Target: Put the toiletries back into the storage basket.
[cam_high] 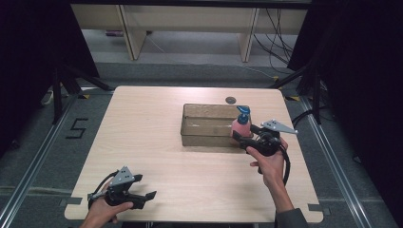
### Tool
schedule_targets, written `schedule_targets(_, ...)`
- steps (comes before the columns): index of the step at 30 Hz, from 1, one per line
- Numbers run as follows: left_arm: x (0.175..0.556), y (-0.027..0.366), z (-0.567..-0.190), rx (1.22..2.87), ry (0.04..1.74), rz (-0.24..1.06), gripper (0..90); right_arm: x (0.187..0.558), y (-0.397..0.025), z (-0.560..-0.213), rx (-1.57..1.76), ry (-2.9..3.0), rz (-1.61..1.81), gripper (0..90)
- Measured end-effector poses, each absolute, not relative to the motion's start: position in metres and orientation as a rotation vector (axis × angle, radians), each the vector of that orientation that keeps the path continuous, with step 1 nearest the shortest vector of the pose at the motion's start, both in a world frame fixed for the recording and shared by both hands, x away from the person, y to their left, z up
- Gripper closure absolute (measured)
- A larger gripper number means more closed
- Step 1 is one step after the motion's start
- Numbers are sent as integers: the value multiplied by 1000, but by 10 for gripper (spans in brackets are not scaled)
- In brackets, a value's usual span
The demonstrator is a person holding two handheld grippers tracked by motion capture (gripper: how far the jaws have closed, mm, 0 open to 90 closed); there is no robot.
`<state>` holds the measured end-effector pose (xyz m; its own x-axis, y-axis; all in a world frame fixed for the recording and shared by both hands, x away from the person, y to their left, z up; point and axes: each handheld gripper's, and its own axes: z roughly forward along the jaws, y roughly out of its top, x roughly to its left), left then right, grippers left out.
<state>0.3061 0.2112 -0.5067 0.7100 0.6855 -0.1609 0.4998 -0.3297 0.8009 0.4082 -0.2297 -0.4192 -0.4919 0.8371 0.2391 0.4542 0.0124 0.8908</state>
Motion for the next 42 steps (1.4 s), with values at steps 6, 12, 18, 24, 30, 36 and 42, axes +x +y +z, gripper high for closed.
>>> schedule_targets(6, 306, 210, -507, 1996, 913, 252, 148, 405, -225, -422, 1281, 1940, 1483, 180)
schedule_targets(12, 306, 211, -507, 1997, 912, 252, 148, 401, -220, -421, 1266, 1955, 1499, 180)
schedule_targets(18, 306, 211, -507, 1994, 914, 251, 148, 397, -216, -421, 1278, 1976, 1516, 180)
schedule_targets(24, 306, 210, -507, 1998, 909, 258, 148, 394, -212, -422, 1251, 1993, 1511, 179)
schedule_targets(30, 306, 211, -506, 1997, 908, 261, 148, 392, -209, -425, 1217, 2002, 1512, 179)
schedule_targets(36, 306, 211, -506, 1998, 910, 260, 148, 389, -206, -426, 1215, 2021, 1521, 179)
schedule_targets(42, 306, 211, -506, 2001, 909, 257, 148, 387, -203, -429, 1193, 2019, 1536, 179)
